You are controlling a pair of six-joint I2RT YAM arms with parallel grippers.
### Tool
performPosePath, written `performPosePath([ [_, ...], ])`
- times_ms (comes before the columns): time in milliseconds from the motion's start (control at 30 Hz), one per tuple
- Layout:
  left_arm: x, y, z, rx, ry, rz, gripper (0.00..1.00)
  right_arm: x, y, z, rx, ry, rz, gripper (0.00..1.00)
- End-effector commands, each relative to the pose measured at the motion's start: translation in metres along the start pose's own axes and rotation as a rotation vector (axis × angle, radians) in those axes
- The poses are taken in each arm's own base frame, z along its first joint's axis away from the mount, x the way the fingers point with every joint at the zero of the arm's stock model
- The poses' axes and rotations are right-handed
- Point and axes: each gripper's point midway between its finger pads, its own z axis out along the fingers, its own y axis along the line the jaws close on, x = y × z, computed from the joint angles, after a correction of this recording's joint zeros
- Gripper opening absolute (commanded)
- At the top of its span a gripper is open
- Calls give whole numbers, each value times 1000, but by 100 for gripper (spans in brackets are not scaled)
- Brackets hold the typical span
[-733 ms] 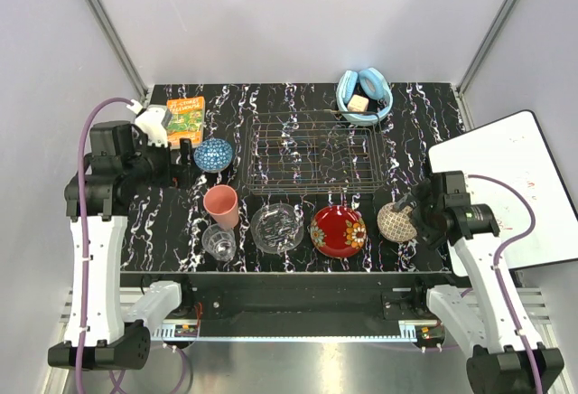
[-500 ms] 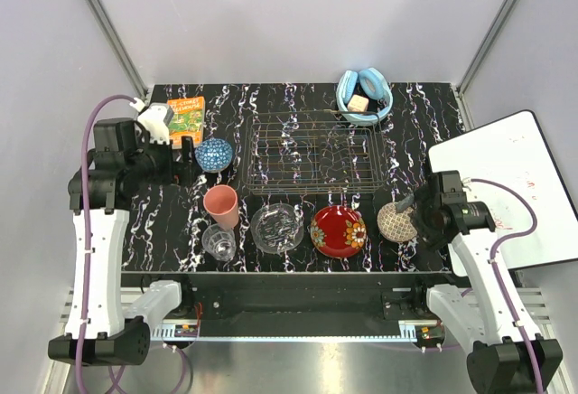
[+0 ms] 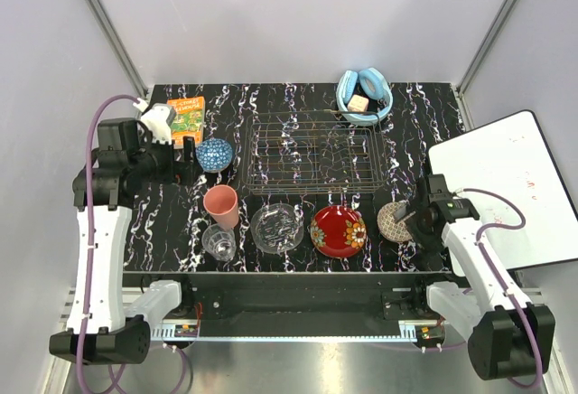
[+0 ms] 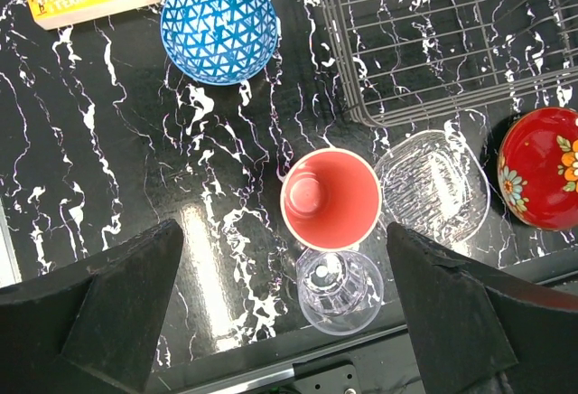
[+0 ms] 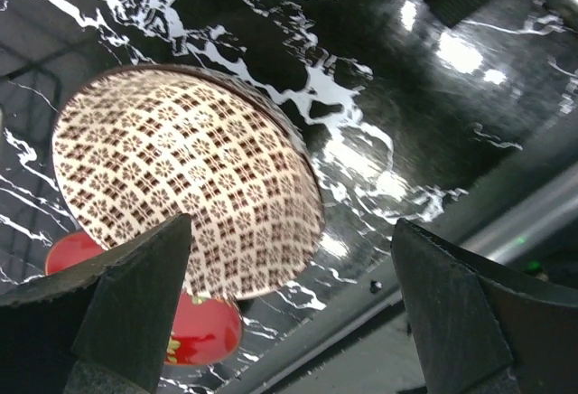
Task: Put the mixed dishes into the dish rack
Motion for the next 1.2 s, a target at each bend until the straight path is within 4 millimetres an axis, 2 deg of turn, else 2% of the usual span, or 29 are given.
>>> performPosePath([
  [0, -10, 4, 3, 1, -46, 32, 99, -7, 10, 13, -25, -56, 30, 92],
  [100, -7, 5, 5, 0, -42, 27, 99, -8, 11, 21, -32, -79, 31, 83],
  [133, -5, 6, 6, -1, -37, 25, 99, -10, 9, 24, -25, -91, 29, 75],
  [200, -5, 6, 7, -1, -39, 27, 99, -11, 11, 28, -31, -102, 31, 69],
  [233, -5, 7, 6, -3, -39, 28, 99, -12, 10, 30, -28, -108, 26, 63],
  [333, -6, 9, 5, -12, -45, 29, 99, -11, 11, 34, -25, -104, 19, 57],
  [367, -6, 8, 5, -10, -44, 27, 99, -11, 11, 35, -24, -103, 19, 50],
  [433, -6, 9, 5, -16, -45, 29, 99, -10, 12, 36, -24, -100, 12, 43],
  [533, -7, 10, 4, -19, -48, 31, 99, -11, 14, 33, -38, -102, 1, 21],
  [567, -7, 10, 4, -21, -49, 31, 99, -10, 13, 32, -37, -102, -5, 4],
  [600, -8, 11, 4, -24, -52, 31, 99, -10, 16, 28, -52, -109, -15, 0],
  [767, -9, 12, 2, -31, -56, 40, 99, -15, 12, 5, -80, -172, -55, 0],
  [800, -9, 12, 2, -29, -55, 41, 99, -23, 16, -7, -112, -211, -61, 0],
  [867, -10, 12, 3, -28, -56, 40, 99, -25, 18, -22, -132, -238, -97, 0],
  [900, -11, 11, 2, -25, -59, 39, 99, -30, 26, -38, -179, -269, -109, 0],
  [1067, -14, 8, 5, -4, -54, 22, 99, -31, 39, -69, -214, -323, -161, 0],
  [1133, -15, 7, 4, 1, -56, 17, 99, -45, 49, -88, -220, -403, -191, 0],
  [1167, -16, 7, 4, 1, -56, 17, 99, -48, 54, -103, -232, -429, -214, 0],
])
